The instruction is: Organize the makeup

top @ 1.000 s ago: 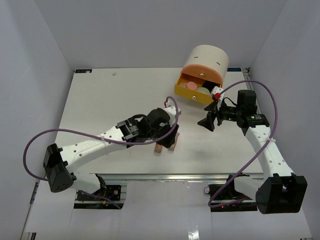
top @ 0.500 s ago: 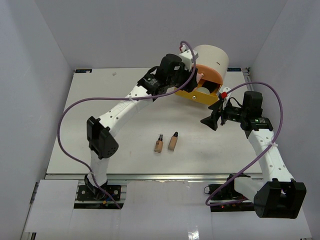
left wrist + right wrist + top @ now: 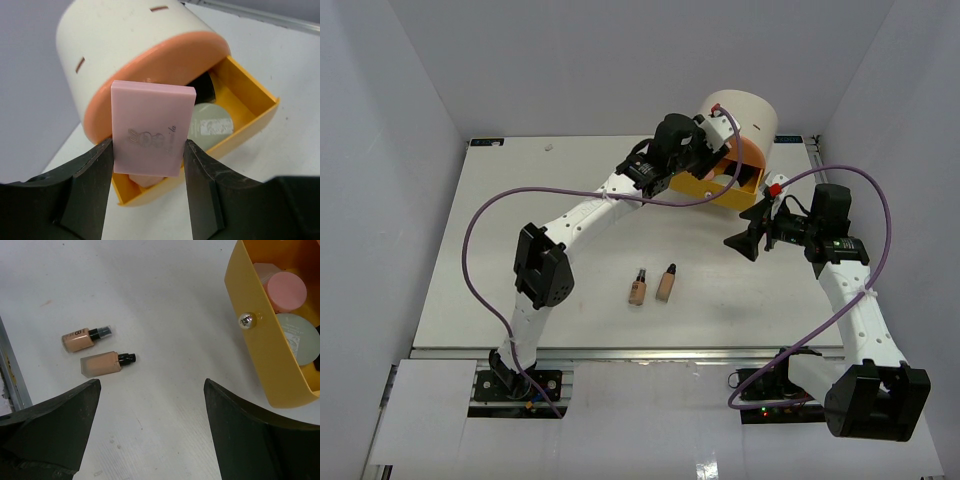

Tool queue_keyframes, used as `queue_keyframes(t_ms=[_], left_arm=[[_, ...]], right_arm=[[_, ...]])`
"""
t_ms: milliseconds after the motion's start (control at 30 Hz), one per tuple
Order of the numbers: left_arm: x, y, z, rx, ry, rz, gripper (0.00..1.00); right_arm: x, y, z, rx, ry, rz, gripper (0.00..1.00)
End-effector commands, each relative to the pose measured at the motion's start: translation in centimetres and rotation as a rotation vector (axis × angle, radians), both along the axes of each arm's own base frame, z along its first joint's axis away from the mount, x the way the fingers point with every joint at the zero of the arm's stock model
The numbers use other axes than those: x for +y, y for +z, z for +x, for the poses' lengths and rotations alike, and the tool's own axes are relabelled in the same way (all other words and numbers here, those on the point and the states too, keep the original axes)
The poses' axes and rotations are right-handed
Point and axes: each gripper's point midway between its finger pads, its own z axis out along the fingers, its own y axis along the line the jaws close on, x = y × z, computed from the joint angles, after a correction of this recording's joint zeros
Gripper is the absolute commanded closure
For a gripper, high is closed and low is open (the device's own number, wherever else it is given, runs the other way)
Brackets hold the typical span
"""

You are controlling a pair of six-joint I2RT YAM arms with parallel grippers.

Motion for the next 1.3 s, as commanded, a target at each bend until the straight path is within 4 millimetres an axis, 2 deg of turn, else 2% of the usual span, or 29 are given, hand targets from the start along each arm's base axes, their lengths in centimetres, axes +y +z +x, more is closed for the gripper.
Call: queue_keyframes(t_ms=[0,267,367,433,467,533,733,767,833,867,1000,1100,1167,1233,1267], left_arm=[[-0.4,1.7,2.1,-0.111,0.043,-0.037,0.83],[-0.3,-2.1,3.8,-0.077,0.096,-0.012,0.66],[0.1,-2.8,4.2,-0.057,0.121,-0.02,0.42],[0.0,-2.7,4.1,-0.042,0.117,-0.036,0.17],[-0.1,-2.6,3.9,-0.035,0.114,-0.043,0.09],[-0.1,-2.2,3.7,-0.025,0.111,-0.056,0.02],[0.5,2.4,2.2,-0.03,0.097,-0.143,0.02],[0.8,3.7,1.7,-0.034,0.098,-0.163,0.02],[1.6,4.6,0.8,-0.012,0.108,-0.188,0.02],[2.5,6.2,0.0,-0.009,0.12,-0.21,0.02],[7.3,5.9,-3.0,0.122,0.191,-0.232,0.09],[12.9,3.4,-6.0,0.277,0.217,-0.284,0.23],[15.9,1.6,-7.9,0.387,0.225,-0.342,0.32],[19.4,0.0,-9.1,0.439,0.239,-0.388,0.42],[20.5,-0.5,-10.1,0.42,0.251,-0.406,0.48]], right_arm=[[0.2,0.7,0.0,-0.027,0.016,0.024,0.1],[0.0,0.5,0.1,-0.021,0.012,0.026,0.1],[-0.1,0.4,0.2,-0.018,0.009,0.026,0.1],[-0.1,0.3,0.2,-0.016,0.007,0.026,0.1],[-0.1,0.2,0.2,-0.015,0.008,0.027,0.1],[-0.1,0.1,0.2,-0.012,0.01,0.028,0.1],[0.0,-0.2,-0.1,-0.016,0.034,0.03,0.1],[0.1,-0.3,-0.2,-0.023,0.046,0.03,0.1],[0.3,-0.6,-0.5,-0.026,0.066,0.031,0.09],[0.4,-0.7,-0.7,-0.032,0.081,0.032,0.07],[0.7,-1.2,-1.3,-0.046,0.121,0.036,0.01],[0.6,-1.9,-1.0,-0.052,0.114,0.008,0.13],[0.8,-2.3,-0.4,-0.064,0.109,-0.028,0.24],[1.3,-3.1,0.9,-0.075,0.073,-0.137,0.42],[2.1,-3.8,1.1,-0.069,0.085,-0.186,0.49]])
